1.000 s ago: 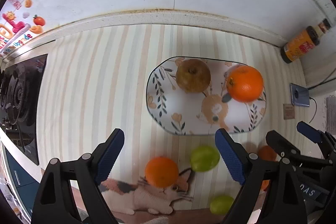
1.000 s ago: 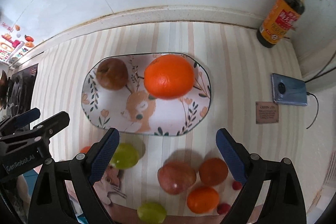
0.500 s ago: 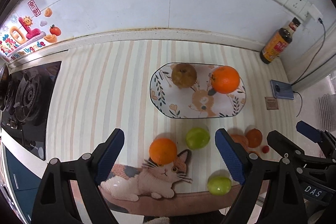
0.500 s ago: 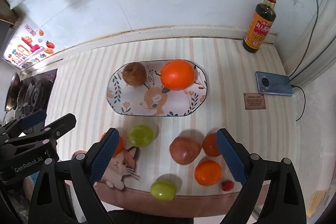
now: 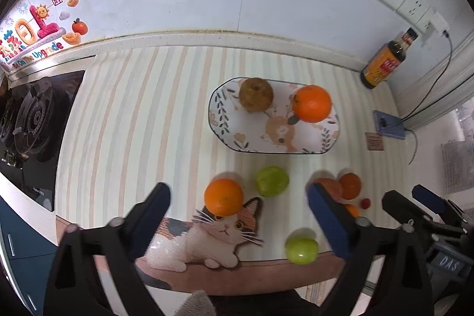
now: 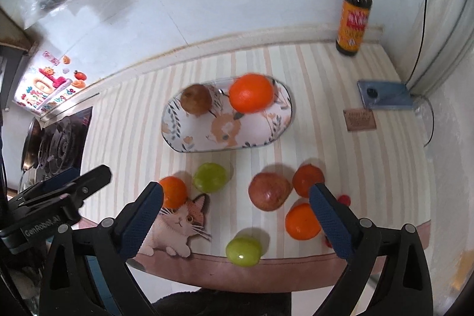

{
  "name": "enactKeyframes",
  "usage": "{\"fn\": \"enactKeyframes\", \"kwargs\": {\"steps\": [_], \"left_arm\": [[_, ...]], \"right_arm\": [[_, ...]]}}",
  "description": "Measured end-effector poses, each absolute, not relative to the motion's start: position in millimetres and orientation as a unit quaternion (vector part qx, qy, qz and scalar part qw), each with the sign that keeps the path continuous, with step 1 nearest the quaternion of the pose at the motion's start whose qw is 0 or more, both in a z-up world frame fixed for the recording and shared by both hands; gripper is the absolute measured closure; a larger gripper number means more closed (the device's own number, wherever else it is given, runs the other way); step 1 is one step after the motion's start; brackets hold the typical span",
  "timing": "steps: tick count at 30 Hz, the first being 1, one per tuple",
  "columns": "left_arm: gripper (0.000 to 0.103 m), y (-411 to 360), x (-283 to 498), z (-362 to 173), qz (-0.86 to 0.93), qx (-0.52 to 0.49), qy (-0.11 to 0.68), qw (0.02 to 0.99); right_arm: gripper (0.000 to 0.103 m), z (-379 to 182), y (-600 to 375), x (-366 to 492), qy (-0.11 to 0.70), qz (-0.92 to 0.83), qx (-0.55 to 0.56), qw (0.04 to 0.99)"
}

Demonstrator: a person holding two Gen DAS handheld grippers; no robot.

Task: Organize fruits
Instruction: 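Grasp the tangerine by the cat mat with the left tool while the right tool grasps the red apple, then lower the tangerine onto the plate with the left tool while the right tool sets the red apple beside it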

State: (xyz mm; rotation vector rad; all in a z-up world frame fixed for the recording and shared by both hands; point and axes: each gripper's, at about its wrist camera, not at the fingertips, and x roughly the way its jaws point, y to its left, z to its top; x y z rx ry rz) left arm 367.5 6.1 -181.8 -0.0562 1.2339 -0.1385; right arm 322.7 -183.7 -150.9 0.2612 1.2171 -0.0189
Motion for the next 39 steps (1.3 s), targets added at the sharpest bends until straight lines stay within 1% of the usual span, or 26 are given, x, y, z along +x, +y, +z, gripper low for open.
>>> {"fn": "enactKeyframes", "kwargs": {"steps": [3,7,9,12,15,19,20,21,24,26,28,29,30,32,33,34,35,39], "left_arm": [[0.004,6,373,-204,-0.050,-0.014,0.592,0.804],[0.004,8,380,-247,-0.035,-0.008,0.632,0.774],[0.004,7,383,-266,-0.026,0.001,0.649,0.760],[0.004,7,386,-292,-0.017,0.011,0.672,0.740],[0.004,4,392,-315,-0.010,0.013,0.693,0.721],[0.004,2,399,-341,-0.001,0.016,0.710,0.704],[0.004,2,401,-348,0.001,0.018,0.715,0.699],[0.004,1,403,-354,0.003,0.019,0.719,0.695],[0.004,-1,407,-369,-0.001,0.016,0.728,0.685],[0.009,-3,408,-375,-0.006,0.016,0.729,0.684],[0.025,-4,409,-380,-0.016,0.006,0.729,0.684],[0.030,-4,409,-382,-0.021,-0.005,0.730,0.683],[0.040,-6,409,-382,-0.030,-0.018,0.730,0.683],[0.040,-9,407,-381,-0.024,-0.010,0.726,0.687],[0.040,-11,406,-381,-0.023,-0.004,0.722,0.691],[0.040,-12,404,-380,-0.022,0.000,0.720,0.694],[0.040,-13,401,-379,-0.023,-0.002,0.720,0.694],[0.040,-17,388,-378,-0.025,-0.012,0.726,0.688]], "right_arm": [[0.002,-179,-196,329,0.591,-0.017,0.137,0.795],[0.002,-236,-213,342,0.630,-0.013,0.171,0.757],[0.003,-261,-216,349,0.646,-0.020,0.168,0.744],[0.007,-298,-219,357,0.668,-0.025,0.172,0.724],[0.007,-317,-219,362,0.678,-0.027,0.168,0.716],[0.008,-317,-201,370,0.676,-0.013,0.127,0.725],[0.010,-317,-197,372,0.680,-0.005,0.124,0.723],[0.017,-321,-192,372,0.685,-0.002,0.115,0.720],[0.019,-328,-187,371,0.694,-0.005,0.095,0.714],[0.019,-331,-187,371,0.696,-0.007,0.089,0.713],[0.019,-334,-188,372,0.697,-0.011,0.087,0.712],[0.019,-335,-189,373,0.694,-0.012,0.084,0.715],[0.019,-336,-190,375,0.692,-0.014,0.081,0.717],[0.021,-342,-188,379,0.693,-0.020,0.060,0.718],[0.025,-345,-188,381,0.694,-0.026,0.047,0.718],[0.028,-347,-188,382,0.691,-0.031,0.039,0.721],[0.028,-347,-189,382,0.687,-0.030,0.038,0.725],[0.029,-347,-196,374,0.695,0.008,0.102,0.712]]}}
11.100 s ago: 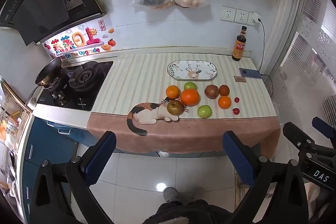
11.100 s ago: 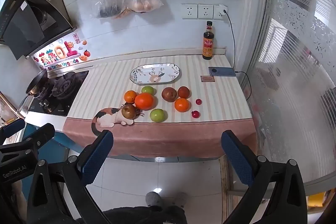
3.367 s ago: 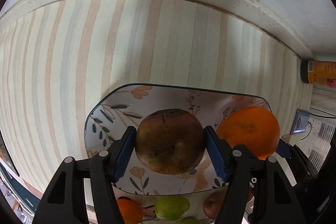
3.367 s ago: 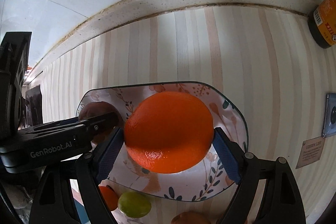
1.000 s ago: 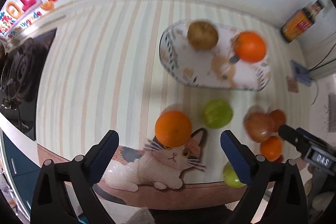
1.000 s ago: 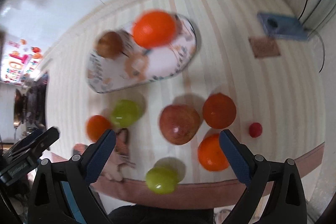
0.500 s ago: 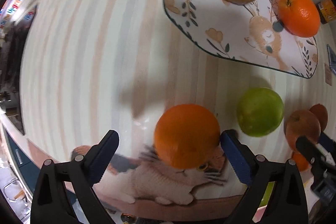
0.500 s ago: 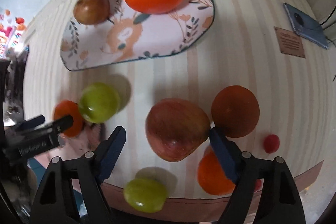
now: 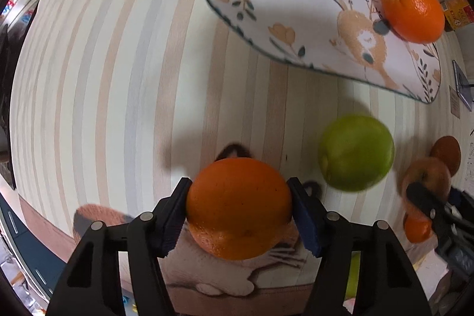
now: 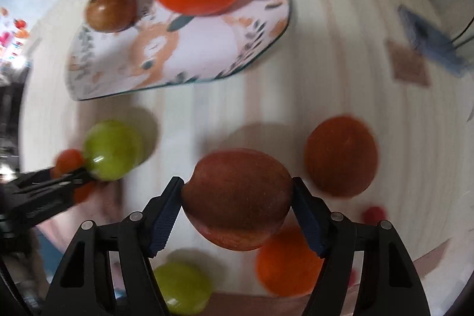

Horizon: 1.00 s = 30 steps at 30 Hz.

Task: Organize fruits
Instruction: 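Lower the tangerine onto the plate with the left tool while the right tool sets the red apple beside it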

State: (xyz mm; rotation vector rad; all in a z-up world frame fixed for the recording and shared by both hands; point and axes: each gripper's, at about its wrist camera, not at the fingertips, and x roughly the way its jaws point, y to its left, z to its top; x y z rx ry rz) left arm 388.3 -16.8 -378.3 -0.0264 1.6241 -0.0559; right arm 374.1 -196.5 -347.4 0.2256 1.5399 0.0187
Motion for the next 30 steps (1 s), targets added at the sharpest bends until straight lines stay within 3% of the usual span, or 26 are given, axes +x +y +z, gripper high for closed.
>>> {"fn": "enactKeyframes", "kwargs": {"steps": [12,20,25,30], "left_arm": [[0.041,-22,361,-382,-0.028,-0.026,0.731,0.681],[0.041,-13,360,-335,-0.055,-0.060,0.718,0.691],[0.041,-19,392,-287,-0.074,-0.061,0.687,0.720],[0.040,-21,449,-288,-0.063,-0.032,0.681,0.729]], "right_arm": [[0.028,-365,-177,343,0.709,0.048,0.140,0.690],[0.029,-330,-175,359,0.678,0.055,0.156,0.716],[0.029,-291,-188,399,0.637,0.048,0.166,0.751],[0.029,-293,-195,449,0.634,0.019,0.132,0.762]]}}
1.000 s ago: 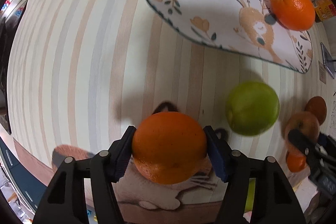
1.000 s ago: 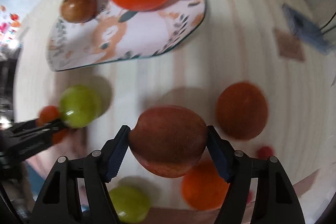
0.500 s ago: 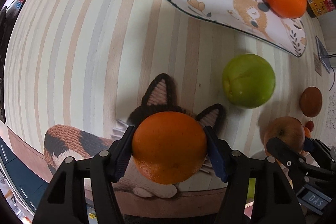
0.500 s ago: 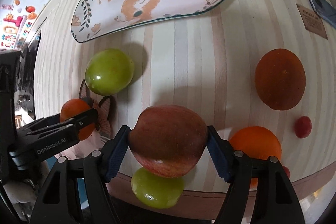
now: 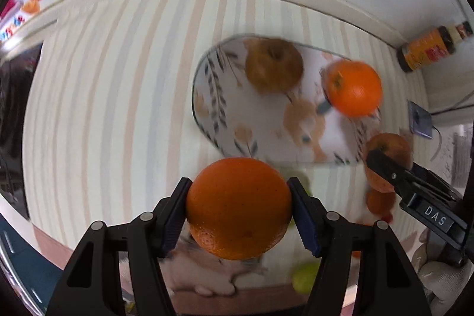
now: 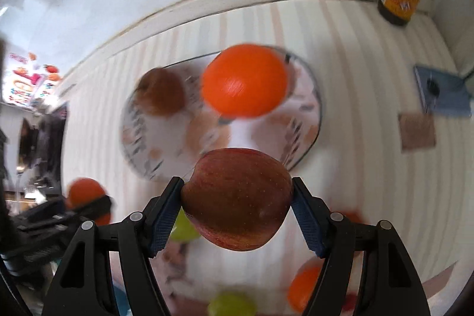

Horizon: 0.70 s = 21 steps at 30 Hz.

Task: Organize fruits
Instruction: 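Lower the tangerine onto the plate with the left tool while the right tool sets the red apple beside it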

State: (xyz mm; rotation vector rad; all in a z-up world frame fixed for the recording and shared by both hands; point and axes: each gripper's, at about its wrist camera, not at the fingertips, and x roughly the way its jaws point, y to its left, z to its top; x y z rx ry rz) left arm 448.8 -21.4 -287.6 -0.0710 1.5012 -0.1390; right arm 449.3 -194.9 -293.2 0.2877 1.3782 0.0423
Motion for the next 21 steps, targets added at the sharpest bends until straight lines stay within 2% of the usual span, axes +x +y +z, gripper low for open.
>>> {"fn": "enactKeyframes", "kwargs": {"steps": [5,12,21], "left_arm": [[0.040,-16,489,-314,-0.052,-0.007,0.700,0.712],[0.040,-16,520,-343,-0.043,0.005,0.719,0.693],[0.040,-19,532,-363,-0.031,0.012,0.731,0.682]], "right_arm": [[0.029,-311,-201,473,0.649,0.003,0.065,0.758],[0.028,-321,-203,479,0.648,0.003,0.032,0.761],[0.026,-325,-213,481,0.658,0.003,0.073,0.749]]}}
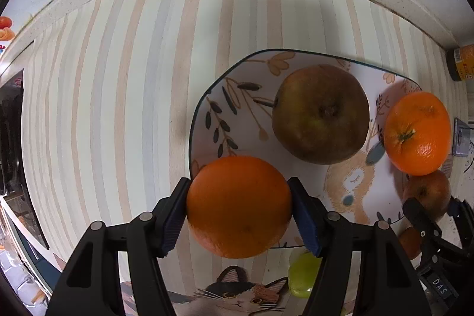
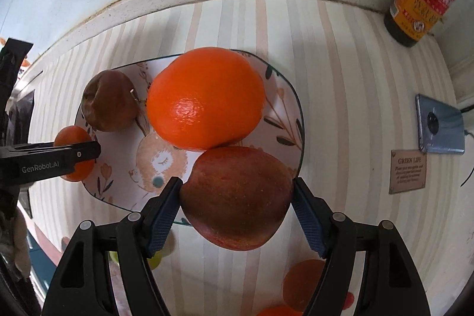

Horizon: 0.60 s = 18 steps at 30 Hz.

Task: Organize fruits
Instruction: 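Lower the tangerine onto the plate with the left tool while the right tool sets the red apple beside it, then lift both open tools away from the plate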

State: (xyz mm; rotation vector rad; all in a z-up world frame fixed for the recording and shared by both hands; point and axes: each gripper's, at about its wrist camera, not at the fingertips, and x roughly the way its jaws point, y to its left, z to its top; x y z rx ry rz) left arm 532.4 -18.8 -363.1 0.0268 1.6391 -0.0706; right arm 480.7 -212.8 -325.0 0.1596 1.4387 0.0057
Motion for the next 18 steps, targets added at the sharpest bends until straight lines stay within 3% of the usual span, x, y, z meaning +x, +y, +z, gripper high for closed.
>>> {"fn": "enactKeyframes", "kwargs": {"steps": [2,4,5,18], "left_arm": [[0.033,-15,534,-362,-0.032,0.006,0.728,0.685],[0.016,-10,535,-356,-0.035,-0.001,0.725,0.688],[0.015,-8,536,-355,-0.034,-0.003,0.724,0.689],[0.015,19,495,-301,-0.032,-0.025,0.693,0.720]], "right_arm": [[0.026,-326,-213,481,0.660,0.002,0.077,0.747],[0.015,-324,-214,479,0.660,0.004,0.085,0.746],[0.007,-322,-215,478,0.660,0.007,0.092,0.745],[0.007,-291,-213,458,0.647,-0.001,0.118,0.754]]}}
